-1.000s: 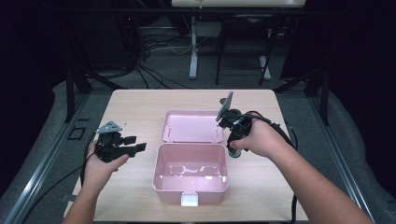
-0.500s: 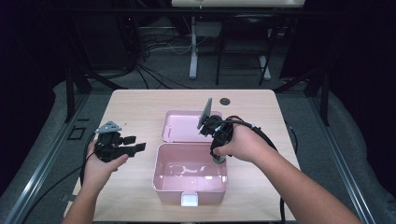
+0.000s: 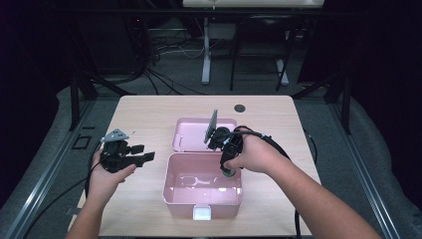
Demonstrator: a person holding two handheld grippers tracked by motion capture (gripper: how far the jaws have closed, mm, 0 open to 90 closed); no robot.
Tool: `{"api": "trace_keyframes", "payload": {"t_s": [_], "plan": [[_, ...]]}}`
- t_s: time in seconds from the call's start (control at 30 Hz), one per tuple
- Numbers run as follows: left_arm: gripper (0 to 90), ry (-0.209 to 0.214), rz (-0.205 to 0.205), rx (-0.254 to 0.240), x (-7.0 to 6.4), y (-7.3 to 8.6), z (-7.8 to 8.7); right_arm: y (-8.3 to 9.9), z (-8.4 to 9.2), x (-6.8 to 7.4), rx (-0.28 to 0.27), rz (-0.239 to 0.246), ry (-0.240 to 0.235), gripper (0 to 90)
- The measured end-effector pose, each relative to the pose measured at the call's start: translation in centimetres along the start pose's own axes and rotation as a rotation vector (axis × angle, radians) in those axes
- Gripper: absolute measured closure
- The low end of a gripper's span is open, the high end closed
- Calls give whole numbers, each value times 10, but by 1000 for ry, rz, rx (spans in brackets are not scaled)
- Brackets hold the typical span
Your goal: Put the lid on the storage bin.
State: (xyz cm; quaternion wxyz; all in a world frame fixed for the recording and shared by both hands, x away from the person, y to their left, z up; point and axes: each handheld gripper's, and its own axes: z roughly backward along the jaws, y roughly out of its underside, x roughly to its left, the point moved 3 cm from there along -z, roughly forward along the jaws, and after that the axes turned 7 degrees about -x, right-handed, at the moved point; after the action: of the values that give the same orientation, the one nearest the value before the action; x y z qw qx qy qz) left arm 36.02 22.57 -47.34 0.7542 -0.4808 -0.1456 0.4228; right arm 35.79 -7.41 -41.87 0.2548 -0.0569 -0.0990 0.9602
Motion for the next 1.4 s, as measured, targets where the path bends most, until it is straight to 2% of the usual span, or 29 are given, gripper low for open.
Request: {"api": "trace_keyframes", "payload": {"t_s": [0.23, 0.47, 0.57, 0.73, 1.4], "plan": [[441, -1, 2, 0, 1, 0, 0, -1, -6, 7, 2, 129, -33, 501], [441, -1, 2, 3, 2, 1, 0, 1, -17, 18, 21, 274, -93, 501], [441, -2, 5, 4, 3, 1, -1, 2, -24, 21, 44, 305, -95, 501], [440, -2, 12, 3, 3, 2, -1, 3, -34, 21, 57, 332, -82, 500], [440, -2, 14, 12, 5, 3, -3, 6, -63, 18, 63, 330, -85, 500]]}}
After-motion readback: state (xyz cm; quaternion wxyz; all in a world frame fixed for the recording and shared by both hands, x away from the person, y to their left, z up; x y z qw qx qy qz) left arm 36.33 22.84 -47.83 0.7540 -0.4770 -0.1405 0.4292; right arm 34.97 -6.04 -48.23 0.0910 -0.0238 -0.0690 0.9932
